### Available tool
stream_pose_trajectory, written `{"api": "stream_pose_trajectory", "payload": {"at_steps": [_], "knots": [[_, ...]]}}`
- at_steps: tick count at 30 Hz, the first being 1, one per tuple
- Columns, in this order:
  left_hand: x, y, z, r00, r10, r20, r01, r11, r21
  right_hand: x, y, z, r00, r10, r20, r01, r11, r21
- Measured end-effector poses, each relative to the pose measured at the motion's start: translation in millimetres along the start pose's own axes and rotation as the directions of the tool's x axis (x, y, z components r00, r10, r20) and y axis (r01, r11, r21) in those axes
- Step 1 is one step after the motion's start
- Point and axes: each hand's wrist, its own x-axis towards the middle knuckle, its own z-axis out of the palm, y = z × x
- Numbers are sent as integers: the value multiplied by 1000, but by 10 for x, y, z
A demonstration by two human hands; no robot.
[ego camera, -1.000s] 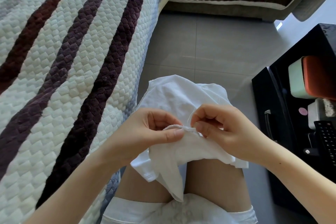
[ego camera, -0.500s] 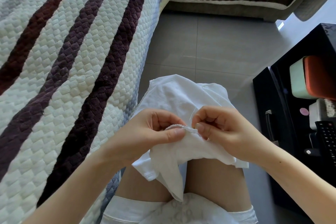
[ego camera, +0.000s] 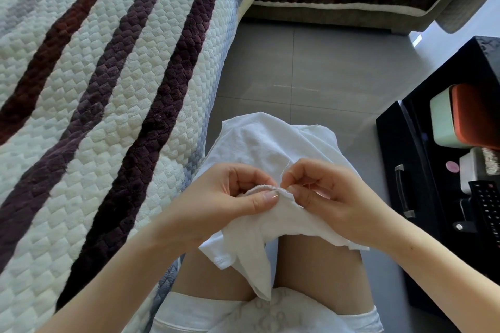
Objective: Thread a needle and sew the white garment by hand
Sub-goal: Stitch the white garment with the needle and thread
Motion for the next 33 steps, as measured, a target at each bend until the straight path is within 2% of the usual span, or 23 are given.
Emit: {"api": "stream_pose_trajectory", "payload": {"at_steps": [3, 6, 8, 10, 13, 15, 17, 18, 20, 22, 24, 28, 31, 33], "knots": [[-21, 10, 16, 1000, 9, -2, -9, 999, -40, -45, 56, -33, 991, -111, -75, 87, 959, -268], [-29, 20, 61, 999, 31, -14, -32, 998, -53, -51, 103, -19, 948, -291, -131, 203, 866, -458], [-24, 23, 107, 998, 50, -38, -52, 998, -38, -47, 120, 6, 914, -375, -158, 235, 804, -546], [-12, 27, 148, 994, 69, -85, -71, 997, -21, -55, 106, 35, 898, -406, -173, 246, 786, -567], [7, 33, 178, 985, 84, -151, -87, 996, -13, -83, 36, 86, 901, -374, -220, 208, 818, -536], [15, 23, 191, 982, 88, -170, -93, 995, -20, -125, 20, 77, 928, -231, -292, 99, 909, -405], [17, -3, 203, 977, 83, -195, -92, 995, -37, -188, 3, 64, 927, -150, -344, 0, 917, -400], [22, -17, 210, 975, 79, -208, -91, 995, -49, -223, -13, 53, 901, -203, -383, -10, 874, -486], [26, -38, 228, 973, 73, -219, -90, 994, -68, -275, -62, 50, 811, -399, -428, 21, 751, -660], [33, -47, 246, 974, 69, -214, -87, 993, -77, -279, -88, 69, 760, -528, -379, 116, 683, -721], [36, -49, 255, 977, 79, -196, -97, 992, -80, -238, -81, 114, 743, -587, -321, 183, 640, -747], [48, -53, 279, 979, 86, -186, -103, 991, -86, -170, -36, 137, 716, -629, -304, 279, 657, -701], [68, -112, 290, 967, 53, -247, -69, 996, -58, -230, -81, 169, 733, -590, -337, 433, 788, -439], [82, -164, 293, 958, 11, -287, -24, 999, -43, -314, -164, 167, 764, -505, -403, 449, 863, -231]]}}
